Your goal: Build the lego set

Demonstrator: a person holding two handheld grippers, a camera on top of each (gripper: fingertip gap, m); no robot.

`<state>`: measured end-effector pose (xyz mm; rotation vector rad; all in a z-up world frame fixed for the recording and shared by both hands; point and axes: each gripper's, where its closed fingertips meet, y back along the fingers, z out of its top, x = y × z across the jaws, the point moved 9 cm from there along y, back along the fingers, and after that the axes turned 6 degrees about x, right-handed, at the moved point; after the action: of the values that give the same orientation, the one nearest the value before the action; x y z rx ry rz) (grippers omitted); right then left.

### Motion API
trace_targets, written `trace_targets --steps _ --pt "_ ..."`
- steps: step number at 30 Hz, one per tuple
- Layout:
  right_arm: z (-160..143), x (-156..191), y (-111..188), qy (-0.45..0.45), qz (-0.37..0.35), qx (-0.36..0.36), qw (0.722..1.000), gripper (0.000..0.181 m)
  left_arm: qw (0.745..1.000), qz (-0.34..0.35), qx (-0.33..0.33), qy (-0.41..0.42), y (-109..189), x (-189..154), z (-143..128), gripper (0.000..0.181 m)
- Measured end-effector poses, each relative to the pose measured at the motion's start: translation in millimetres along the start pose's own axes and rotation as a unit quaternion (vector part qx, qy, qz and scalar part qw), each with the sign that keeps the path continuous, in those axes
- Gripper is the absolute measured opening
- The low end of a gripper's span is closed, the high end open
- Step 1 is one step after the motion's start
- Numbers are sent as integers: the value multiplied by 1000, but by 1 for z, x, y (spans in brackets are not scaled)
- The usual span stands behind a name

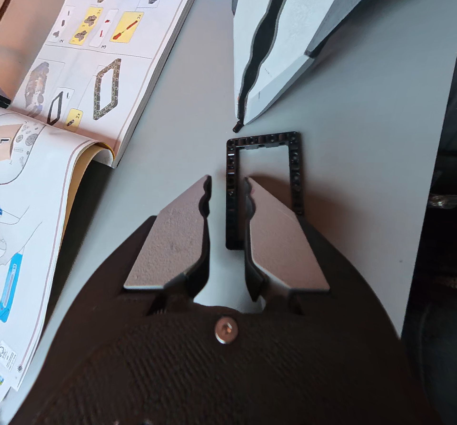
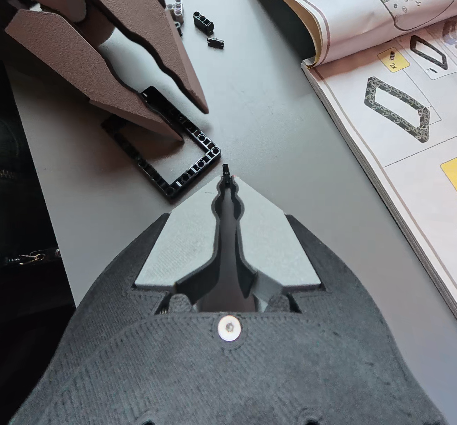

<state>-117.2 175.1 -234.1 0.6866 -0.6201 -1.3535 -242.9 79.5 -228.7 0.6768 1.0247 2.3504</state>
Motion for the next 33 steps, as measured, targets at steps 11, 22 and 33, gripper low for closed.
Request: trace_targets --steps 11,22,33 --pt "-3 0 2 -14 1 -1 1000 1 999 -45 14 8 -9 6 9 6" --pt "-8 -8 11 -61 -5 -18 998 0 1000 2 -12 -18 -8 2 6 6" --pt "-6 -4 15 -107 34 -50 992 1 1000 -17 -3 10 -9 6 7 18"
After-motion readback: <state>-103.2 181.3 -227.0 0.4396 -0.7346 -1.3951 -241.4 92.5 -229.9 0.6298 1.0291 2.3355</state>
